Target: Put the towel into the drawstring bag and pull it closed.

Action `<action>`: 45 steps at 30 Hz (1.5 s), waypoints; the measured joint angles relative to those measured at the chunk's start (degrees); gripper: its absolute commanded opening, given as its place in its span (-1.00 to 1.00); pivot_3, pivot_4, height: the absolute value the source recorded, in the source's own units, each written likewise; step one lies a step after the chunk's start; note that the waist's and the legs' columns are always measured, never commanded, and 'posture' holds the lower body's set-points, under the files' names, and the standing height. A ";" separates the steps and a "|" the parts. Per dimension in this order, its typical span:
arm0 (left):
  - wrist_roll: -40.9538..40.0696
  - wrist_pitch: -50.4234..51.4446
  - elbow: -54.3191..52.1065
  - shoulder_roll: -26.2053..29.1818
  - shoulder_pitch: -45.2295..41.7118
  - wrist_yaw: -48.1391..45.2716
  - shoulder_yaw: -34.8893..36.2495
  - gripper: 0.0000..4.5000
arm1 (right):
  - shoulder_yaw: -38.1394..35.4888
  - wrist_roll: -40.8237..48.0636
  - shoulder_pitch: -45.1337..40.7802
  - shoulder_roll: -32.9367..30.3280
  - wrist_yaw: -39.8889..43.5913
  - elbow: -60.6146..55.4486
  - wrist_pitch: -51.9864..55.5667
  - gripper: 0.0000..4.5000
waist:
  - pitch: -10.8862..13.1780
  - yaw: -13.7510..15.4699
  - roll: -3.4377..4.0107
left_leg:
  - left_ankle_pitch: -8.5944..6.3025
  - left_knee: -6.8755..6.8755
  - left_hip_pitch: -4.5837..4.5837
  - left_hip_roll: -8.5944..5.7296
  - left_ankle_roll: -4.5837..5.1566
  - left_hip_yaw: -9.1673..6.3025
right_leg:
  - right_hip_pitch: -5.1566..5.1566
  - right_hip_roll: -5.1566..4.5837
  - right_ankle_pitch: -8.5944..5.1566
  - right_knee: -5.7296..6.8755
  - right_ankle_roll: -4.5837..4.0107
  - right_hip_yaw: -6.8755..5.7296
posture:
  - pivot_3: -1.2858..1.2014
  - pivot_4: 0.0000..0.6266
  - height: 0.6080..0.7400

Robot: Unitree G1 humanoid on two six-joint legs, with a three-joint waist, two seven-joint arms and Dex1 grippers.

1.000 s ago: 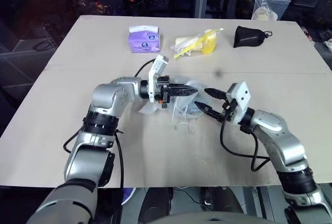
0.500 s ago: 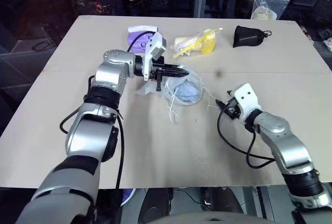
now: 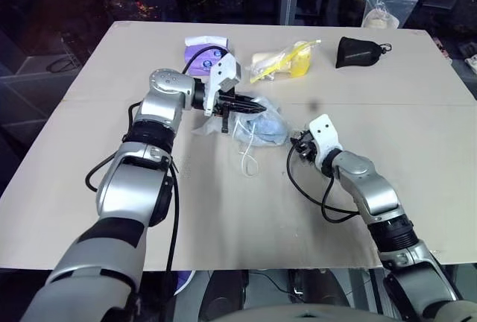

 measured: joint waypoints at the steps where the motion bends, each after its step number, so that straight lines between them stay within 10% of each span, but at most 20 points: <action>1: 0.41 -0.73 0.82 -0.02 -0.45 0.23 0.00 -1.00 | -0.20 0.02 0.13 -0.10 0.00 -0.12 0.01 -0.98 | 0.00 0.02 0.00 | 0.00 0.00 0.00 0.00 0.00 -0.01 | 0.00 0.00 0.00 0.00 0.00 -0.01 | 0.03 -0.52 1.00; 8: 6.03 -11.13 12.29 -0.12 -8.19 6.51 0.14 -1.00 | -3.66 3.93 1.99 -1.74 2.24 -13.23 4.68 -0.98 | 0.01 0.04 -0.01 | 0.00 0.00 -0.06 0.00 0.01 -0.03 | -0.03 0.00 0.00 0.00 0.01 -0.03 | 0.03 -0.52 1.00; 16: 3.08 -4.92 14.38 1.74 -6.20 2.18 6.73 0.32 | -4.04 5.46 1.30 -1.78 2.10 -17.38 9.26 -1.00 | 0.01 -0.43 -0.01 | -0.01 -0.01 -0.04 0.05 0.01 -0.01 | -0.09 0.03 0.00 0.07 0.01 -0.01 | 0.03 -0.52 1.00; 24: -6.27 12.48 -17.71 13.14 24.37 3.99 16.96 0.32 | -4.54 5.84 1.25 -1.86 2.08 -18.87 10.62 -1.00 | 0.00 -1.08 -0.02 | 0.00 -0.13 -0.10 0.22 -0.01 -0.29 | -0.39 -0.09 0.00 0.44 0.01 0.08 | 0.03 -0.52 1.00; 35: -4.30 14.44 -34.27 1.22 35.35 25.65 14.28 0.32 | -4.93 7.13 1.36 -4.19 3.27 -21.15 12.50 -1.00 | -0.06 1.25 -0.12 | 0.01 0.19 0.14 -0.05 0.01 0.09 | -0.02 -0.21 0.01 0.48 0.00 0.11 | 0.03 -0.52 1.00; 42: 0.07 8.34 -30.55 -4.20 33.01 33.50 10.41 -0.93 | -5.96 7.30 1.86 -5.21 3.00 -22.39 13.66 -1.00 | -0.06 1.02 -0.11 | 0.00 0.06 0.07 0.00 0.01 0.05 | -0.14 -0.04 0.01 0.48 -0.01 0.08 | 0.03 -0.52 1.00; 45: 0.09 6.81 -30.66 -4.99 33.46 35.10 9.89 -0.97 | -6.51 7.41 1.92 -5.26 2.36 -22.84 14.02 -1.00 | -0.06 0.57 -0.11 | 0.00 0.03 0.06 0.01 0.01 0.07 | -0.17 -0.04 0.01 0.47 -0.01 0.08 | 0.03 -0.52 1.00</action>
